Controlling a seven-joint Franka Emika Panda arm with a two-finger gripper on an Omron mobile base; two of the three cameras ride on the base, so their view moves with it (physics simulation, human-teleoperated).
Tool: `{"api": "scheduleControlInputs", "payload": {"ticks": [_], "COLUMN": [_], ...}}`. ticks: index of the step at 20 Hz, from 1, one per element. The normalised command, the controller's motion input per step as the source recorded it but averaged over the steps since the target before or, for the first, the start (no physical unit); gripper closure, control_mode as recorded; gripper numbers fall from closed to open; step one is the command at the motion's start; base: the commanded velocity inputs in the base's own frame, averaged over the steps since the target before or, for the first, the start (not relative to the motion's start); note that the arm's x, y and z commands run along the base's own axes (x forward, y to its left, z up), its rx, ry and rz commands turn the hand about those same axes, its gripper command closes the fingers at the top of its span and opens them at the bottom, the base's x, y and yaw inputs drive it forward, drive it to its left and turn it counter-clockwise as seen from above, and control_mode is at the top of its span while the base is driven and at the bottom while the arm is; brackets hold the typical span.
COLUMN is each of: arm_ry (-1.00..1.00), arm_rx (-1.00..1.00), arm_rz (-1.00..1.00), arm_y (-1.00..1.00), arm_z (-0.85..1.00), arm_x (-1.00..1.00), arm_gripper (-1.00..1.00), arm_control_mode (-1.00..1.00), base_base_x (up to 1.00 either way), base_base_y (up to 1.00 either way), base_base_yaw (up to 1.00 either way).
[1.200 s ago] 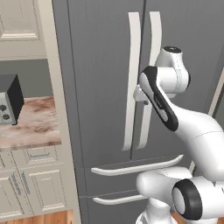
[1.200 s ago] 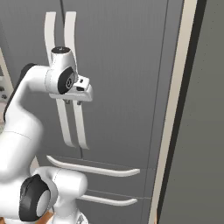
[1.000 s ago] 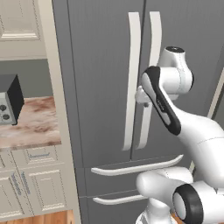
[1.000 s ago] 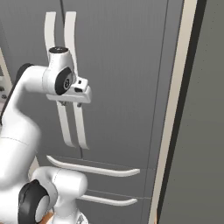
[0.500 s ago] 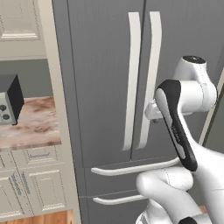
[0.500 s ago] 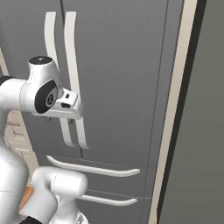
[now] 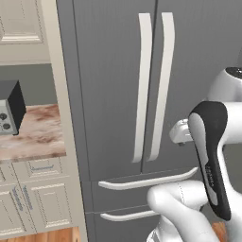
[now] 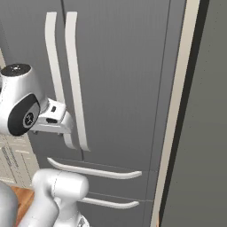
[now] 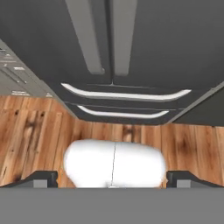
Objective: Navigate to the coffee machine.
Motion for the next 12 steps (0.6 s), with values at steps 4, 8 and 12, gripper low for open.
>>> {"api": "scheduleControlInputs", "payload": {"ticks": [4, 8, 12], "arm_ry": [0.00, 0.01, 0.03], "arm_rx": [0.00, 0.00, 0.00], "arm_rz": [0.00, 0.00, 0.00], "arm_y": [0.00, -0.01, -0.02], "arm_z": [0.67, 0.54, 0.02], "arm_x": [-0.37, -0.33, 0.00], "arm_gripper": [-1.00, -1.00, -1.00], "arm_control_mode": [-1.00, -1.00, 1.00], "base_base_x": [0.00, 0.00, -0.09], "base_base_y": [0.00, 0.00, 0.00], "base_base_yaw": [0.00, 0.00, 0.00]}}
